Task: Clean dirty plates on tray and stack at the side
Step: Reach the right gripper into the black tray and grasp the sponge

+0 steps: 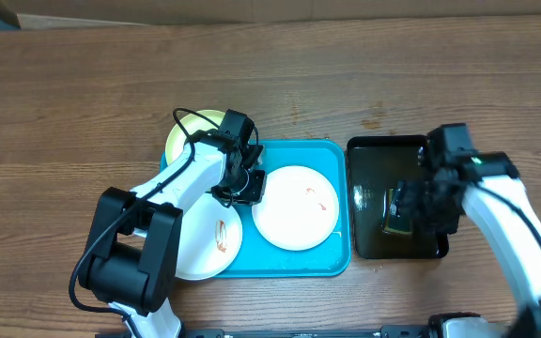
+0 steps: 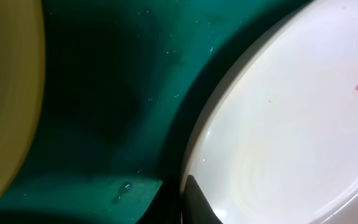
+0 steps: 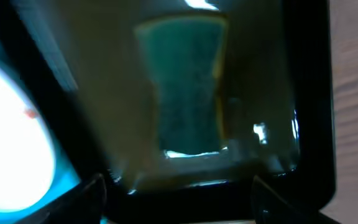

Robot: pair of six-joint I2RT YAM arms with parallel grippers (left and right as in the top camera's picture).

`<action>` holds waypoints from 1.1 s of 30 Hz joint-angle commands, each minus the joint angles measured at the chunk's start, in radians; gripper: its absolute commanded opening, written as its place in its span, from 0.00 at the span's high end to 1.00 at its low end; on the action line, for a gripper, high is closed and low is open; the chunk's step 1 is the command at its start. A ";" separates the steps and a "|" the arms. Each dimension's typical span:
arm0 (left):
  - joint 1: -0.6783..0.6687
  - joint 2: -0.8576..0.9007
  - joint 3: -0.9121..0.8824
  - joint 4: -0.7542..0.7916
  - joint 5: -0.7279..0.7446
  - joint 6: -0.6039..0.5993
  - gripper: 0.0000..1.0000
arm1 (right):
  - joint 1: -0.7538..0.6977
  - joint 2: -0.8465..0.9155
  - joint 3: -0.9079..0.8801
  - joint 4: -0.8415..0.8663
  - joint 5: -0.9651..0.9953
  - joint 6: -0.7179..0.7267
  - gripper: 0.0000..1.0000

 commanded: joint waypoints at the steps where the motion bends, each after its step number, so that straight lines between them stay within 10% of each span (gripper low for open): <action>1: -0.008 0.016 -0.006 0.001 0.011 0.015 0.96 | 0.004 0.089 0.009 0.005 0.058 0.077 0.24; 11: -0.008 0.016 -0.006 0.007 0.011 0.015 0.94 | 0.046 0.181 -0.101 0.190 0.040 0.083 0.28; 13: -0.008 0.016 -0.006 0.005 0.010 0.015 0.95 | 0.046 0.181 -0.121 0.203 0.040 0.083 0.48; 15: -0.008 0.016 -0.006 0.005 0.011 0.015 0.94 | 0.046 0.181 -0.138 0.229 0.039 0.083 0.92; 17: -0.008 0.016 -0.006 0.005 0.011 0.015 0.94 | 0.046 0.181 -0.135 0.222 0.033 0.082 0.96; 26: -0.008 0.016 -0.006 0.005 0.006 0.015 0.90 | 0.045 0.180 0.059 0.067 0.047 0.014 0.13; 33: -0.008 0.016 -0.006 0.001 0.007 0.015 0.89 | 0.045 0.183 -0.027 0.251 0.118 0.019 0.12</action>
